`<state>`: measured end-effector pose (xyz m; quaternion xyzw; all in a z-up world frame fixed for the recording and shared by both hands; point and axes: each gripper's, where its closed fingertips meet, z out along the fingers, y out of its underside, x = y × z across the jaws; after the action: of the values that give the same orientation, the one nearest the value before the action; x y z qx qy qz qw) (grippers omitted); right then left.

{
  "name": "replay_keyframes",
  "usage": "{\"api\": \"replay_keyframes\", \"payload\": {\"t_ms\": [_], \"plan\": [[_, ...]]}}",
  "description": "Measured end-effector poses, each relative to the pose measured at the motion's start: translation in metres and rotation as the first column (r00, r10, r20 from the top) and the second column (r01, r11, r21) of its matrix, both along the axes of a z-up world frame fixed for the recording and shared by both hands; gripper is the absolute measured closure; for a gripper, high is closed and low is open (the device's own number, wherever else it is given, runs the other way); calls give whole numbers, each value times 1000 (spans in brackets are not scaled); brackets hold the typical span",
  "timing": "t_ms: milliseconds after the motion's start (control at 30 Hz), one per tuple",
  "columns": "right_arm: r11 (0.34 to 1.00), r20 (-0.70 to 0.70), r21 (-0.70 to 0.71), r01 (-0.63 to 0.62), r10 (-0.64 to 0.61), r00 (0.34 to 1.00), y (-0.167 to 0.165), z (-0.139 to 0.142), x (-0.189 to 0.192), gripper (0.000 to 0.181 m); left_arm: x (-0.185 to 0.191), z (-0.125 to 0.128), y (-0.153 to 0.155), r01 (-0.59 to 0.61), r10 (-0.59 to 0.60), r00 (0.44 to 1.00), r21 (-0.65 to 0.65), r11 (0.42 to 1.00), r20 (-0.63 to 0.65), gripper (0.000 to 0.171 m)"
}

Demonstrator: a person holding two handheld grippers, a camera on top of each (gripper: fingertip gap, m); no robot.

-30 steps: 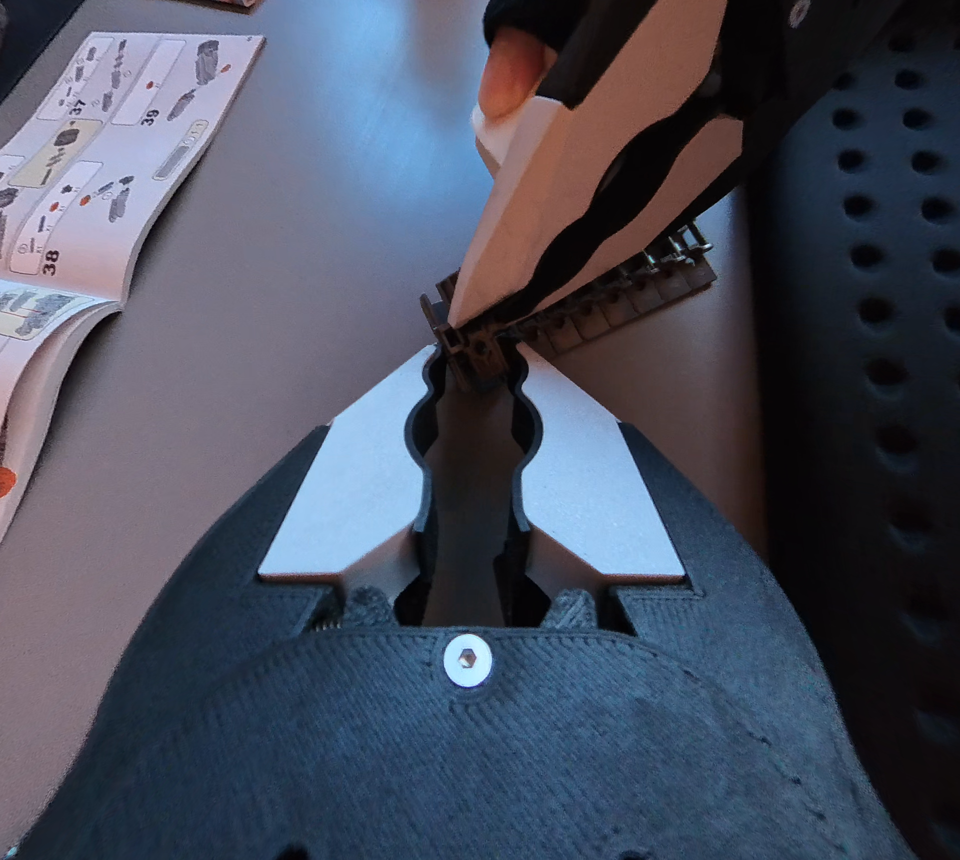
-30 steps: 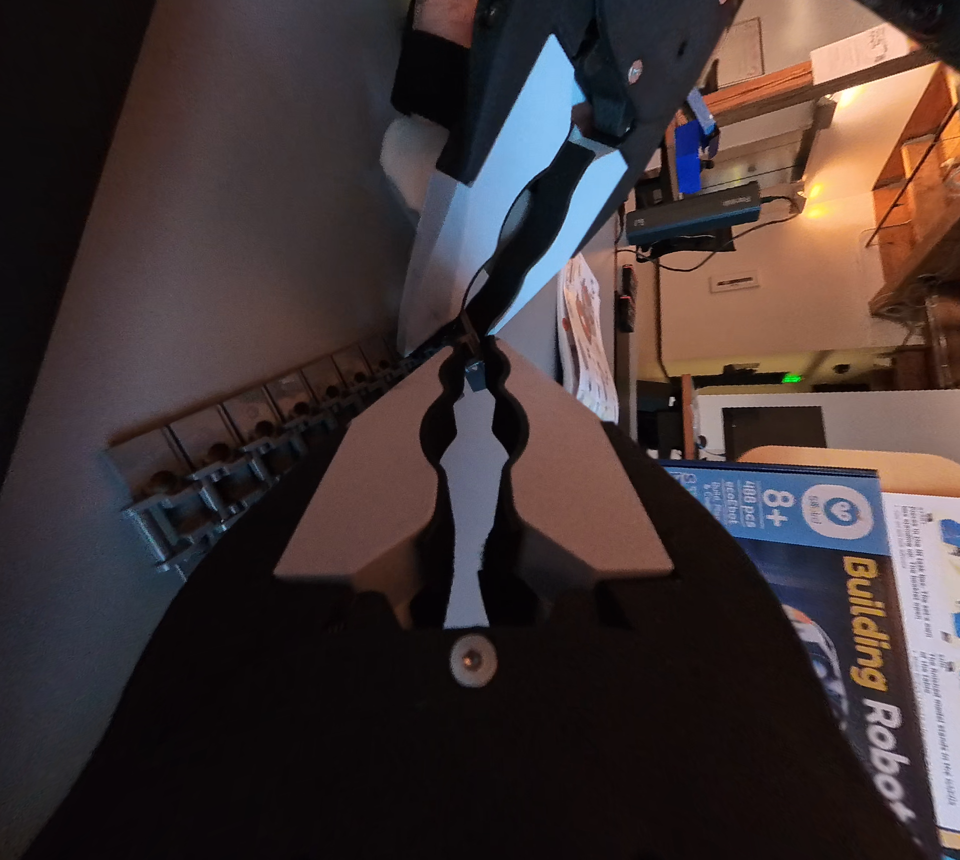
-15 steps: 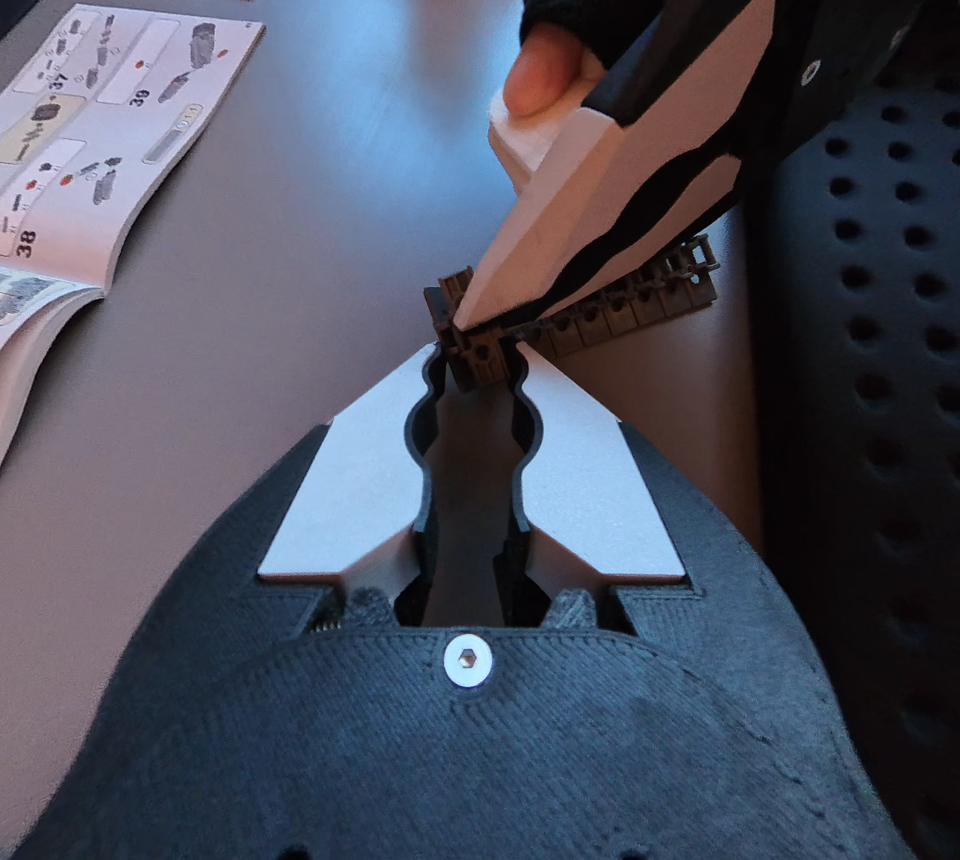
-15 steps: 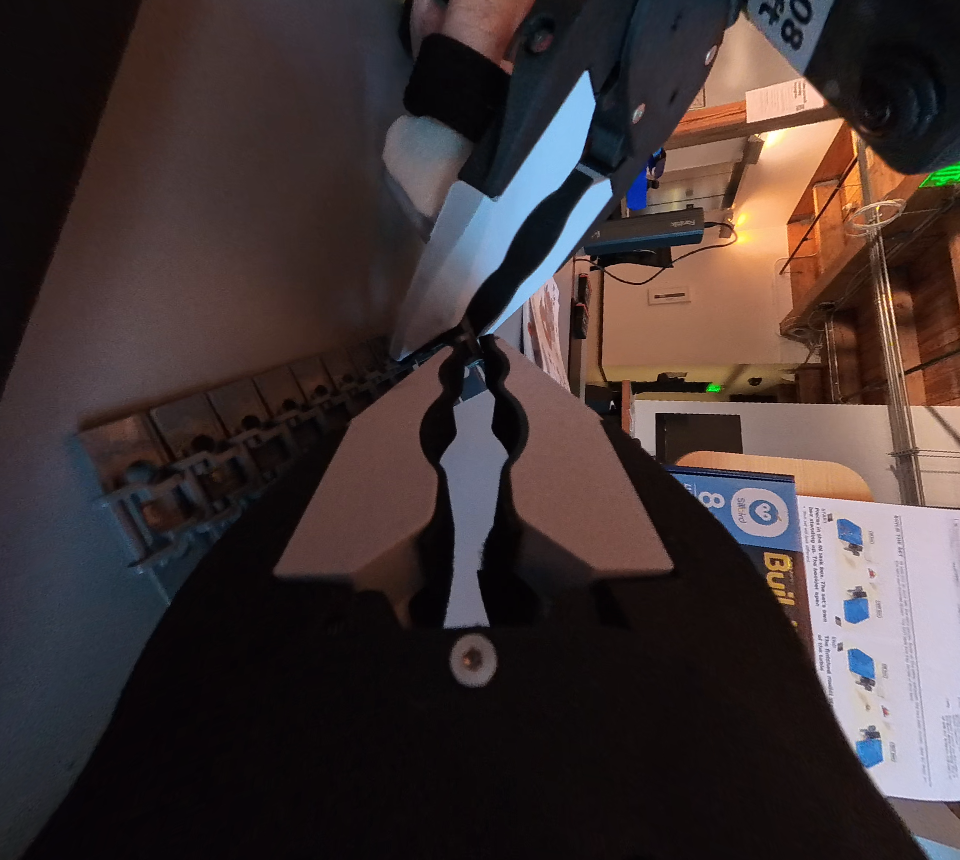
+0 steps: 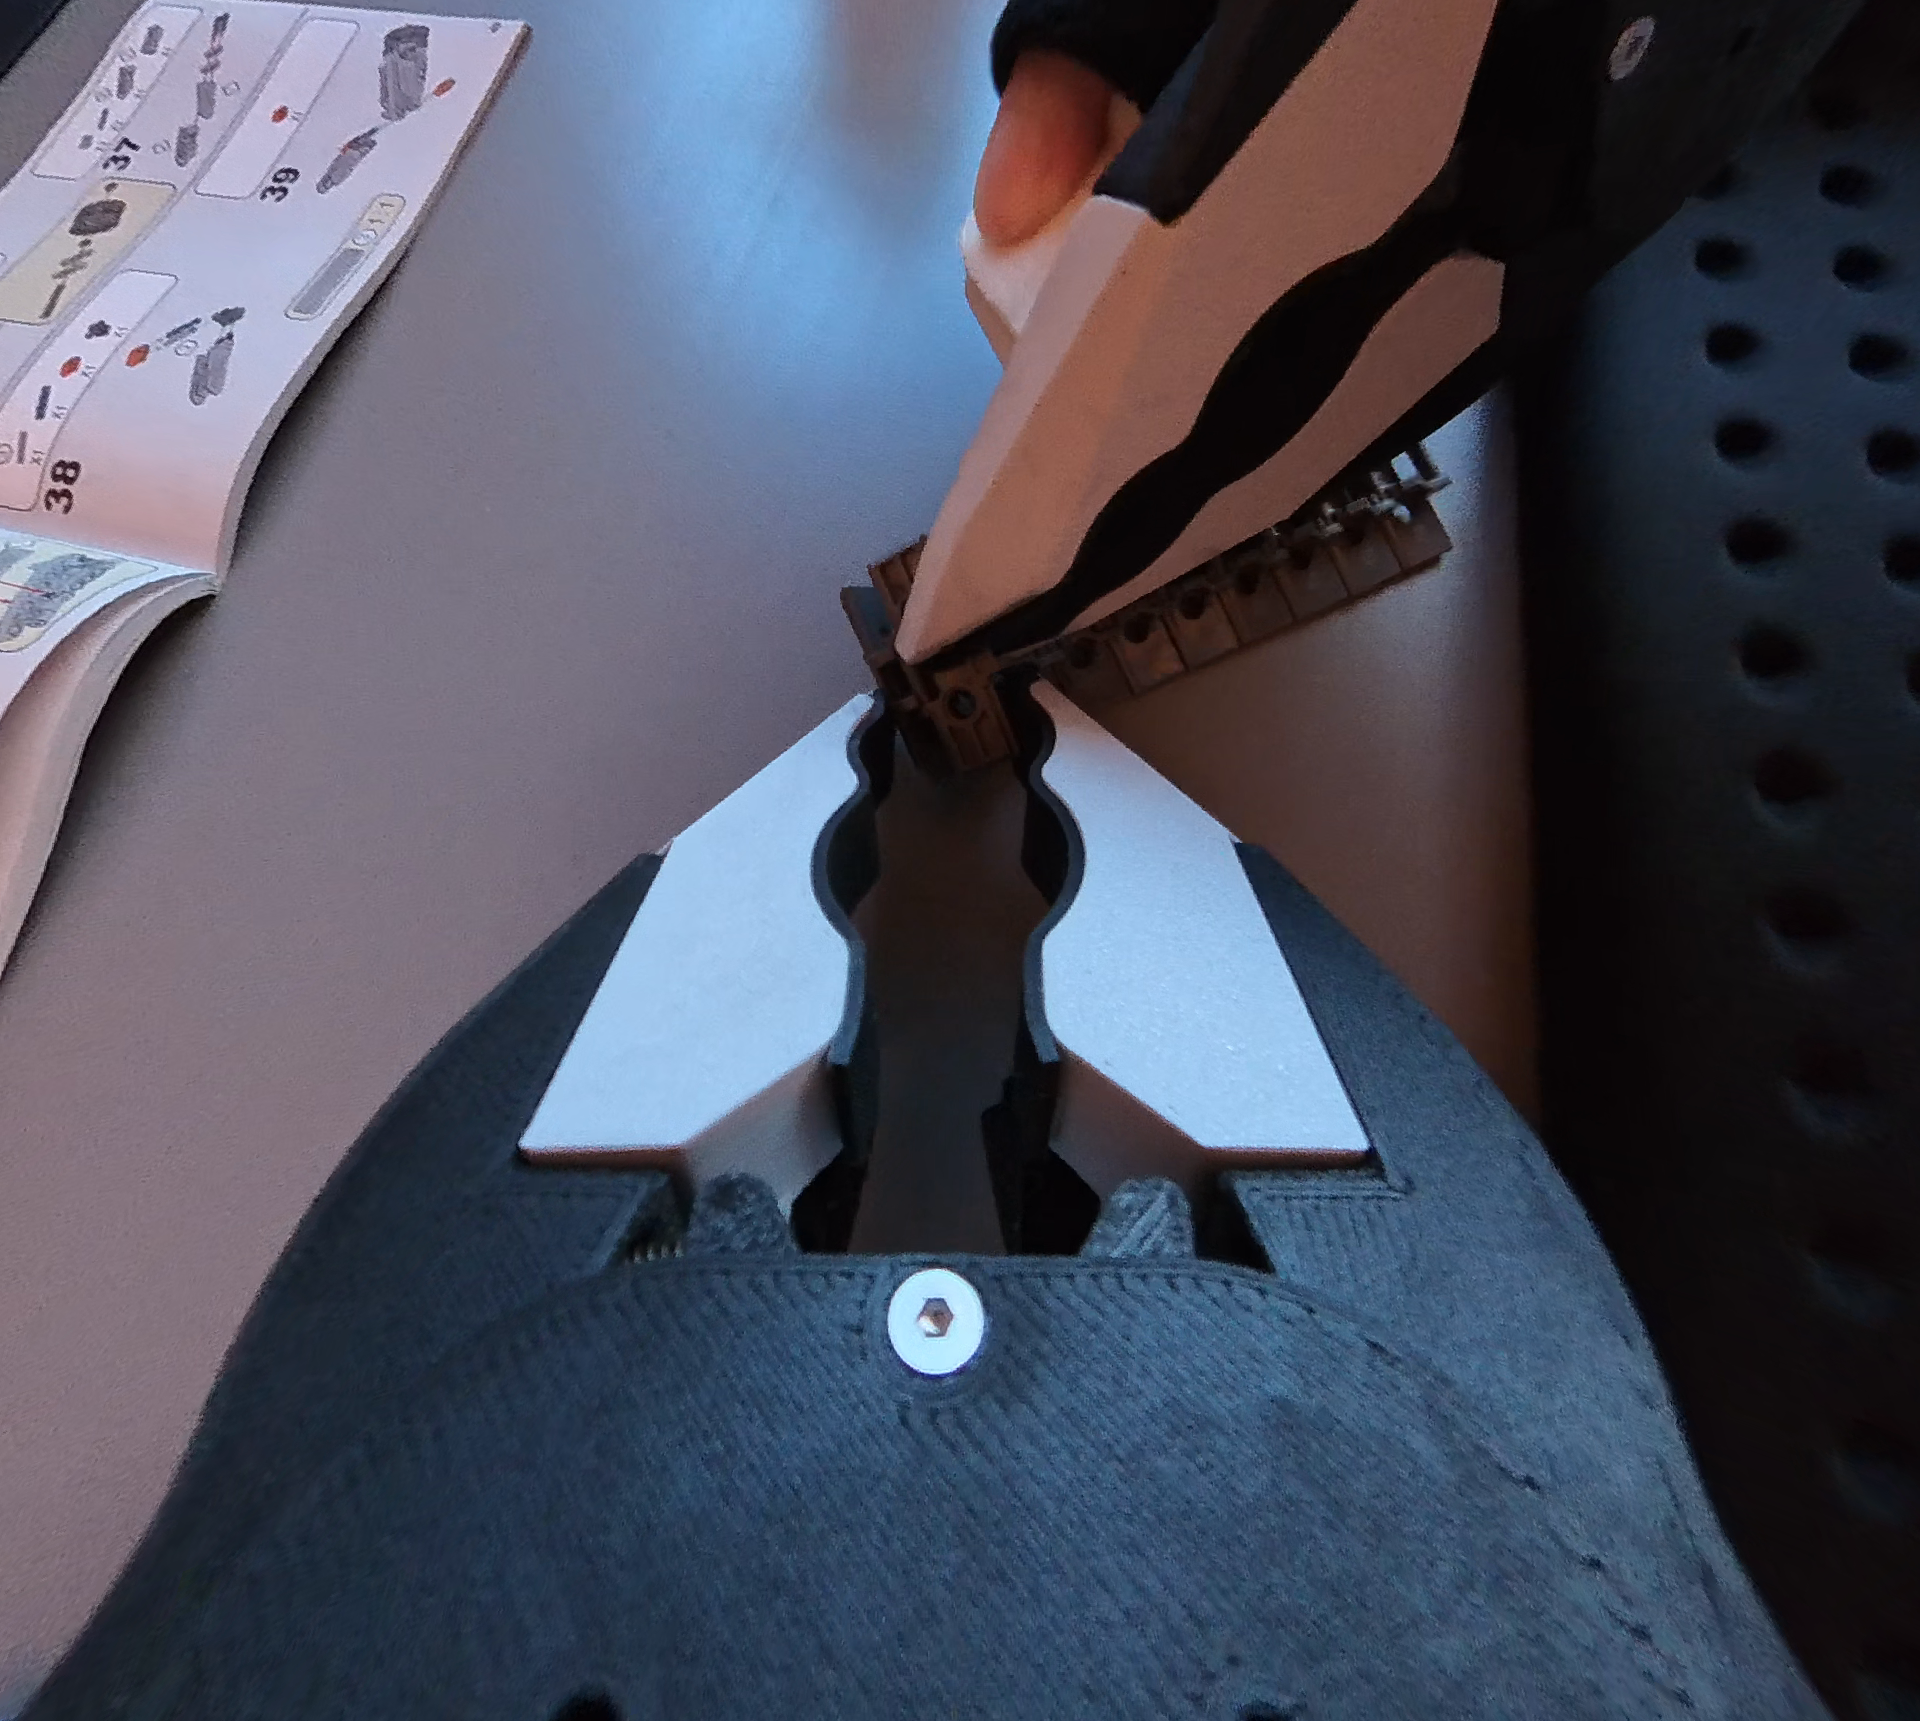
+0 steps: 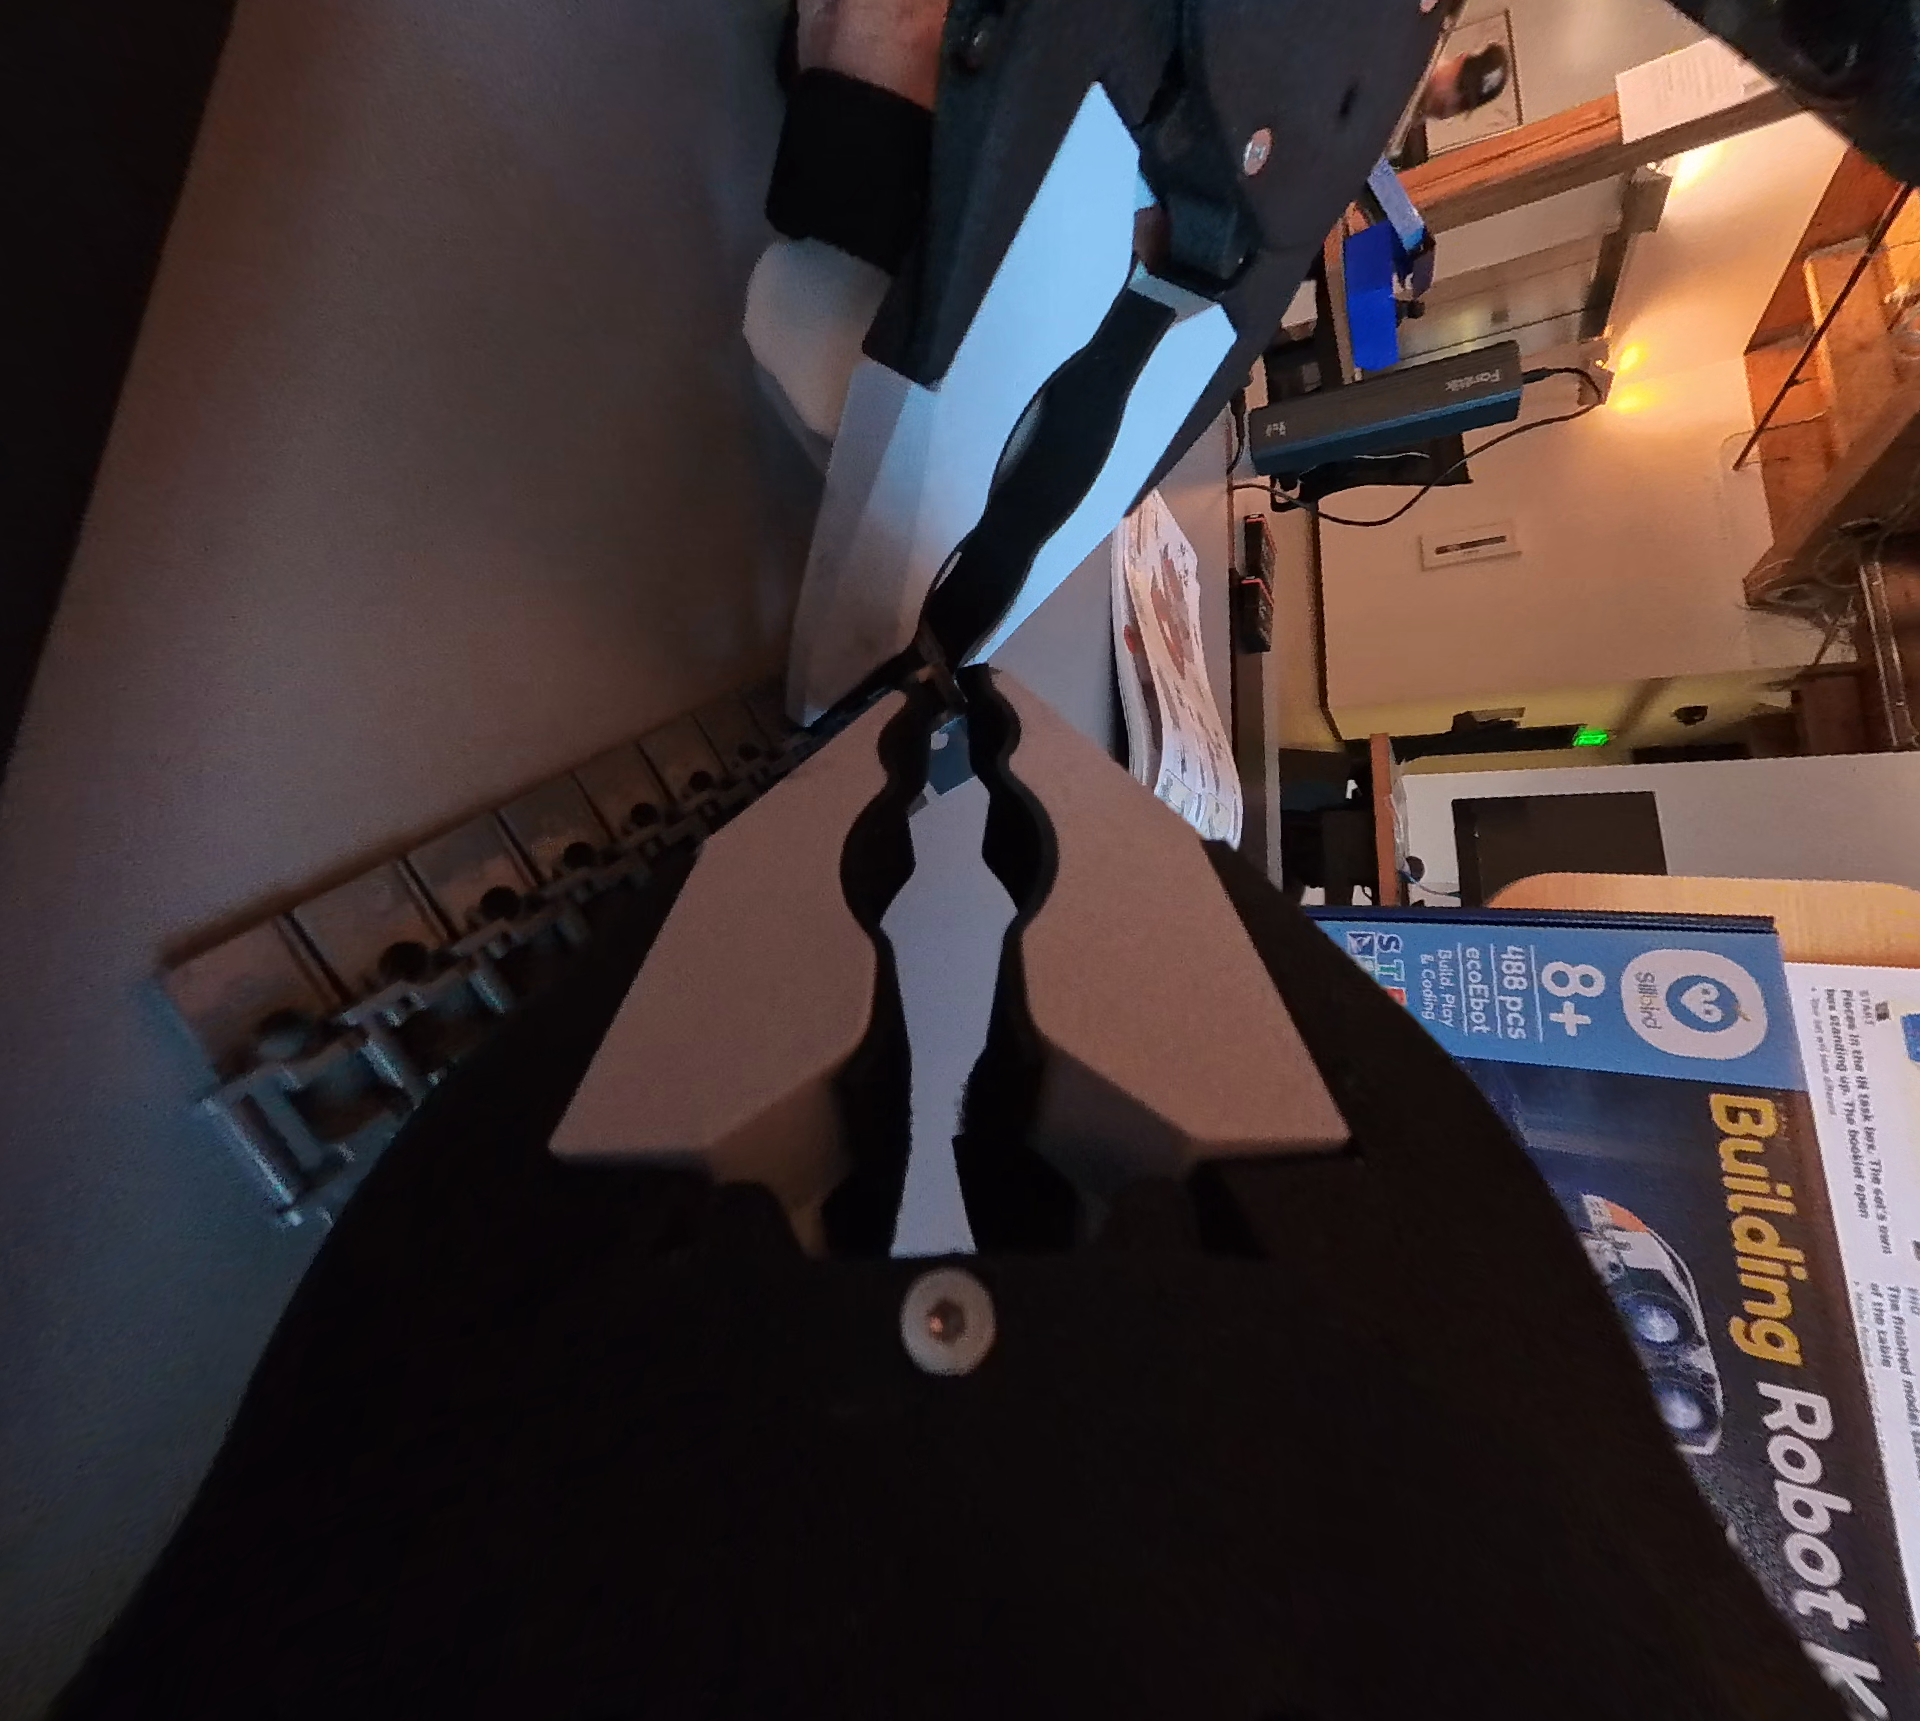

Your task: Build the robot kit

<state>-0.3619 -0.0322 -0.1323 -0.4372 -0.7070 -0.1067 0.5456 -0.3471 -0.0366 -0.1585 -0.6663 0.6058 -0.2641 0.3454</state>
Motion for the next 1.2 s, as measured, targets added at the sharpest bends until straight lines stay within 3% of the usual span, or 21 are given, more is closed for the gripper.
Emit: {"api": "replay_keyframes", "payload": {"t_ms": [733, 1200], "plan": [[997, 37, -60, 50, -48, 998, 3, -6, 3, 176, 1, -1, 3, -43, 46, 998, 86, 995, -34, 152], [997, 82, -74, 10, -4, 997, 5, -8, -1, 176, 1, -2, 4, -46, 52, 997, 116, 992, -55, 152]]}}
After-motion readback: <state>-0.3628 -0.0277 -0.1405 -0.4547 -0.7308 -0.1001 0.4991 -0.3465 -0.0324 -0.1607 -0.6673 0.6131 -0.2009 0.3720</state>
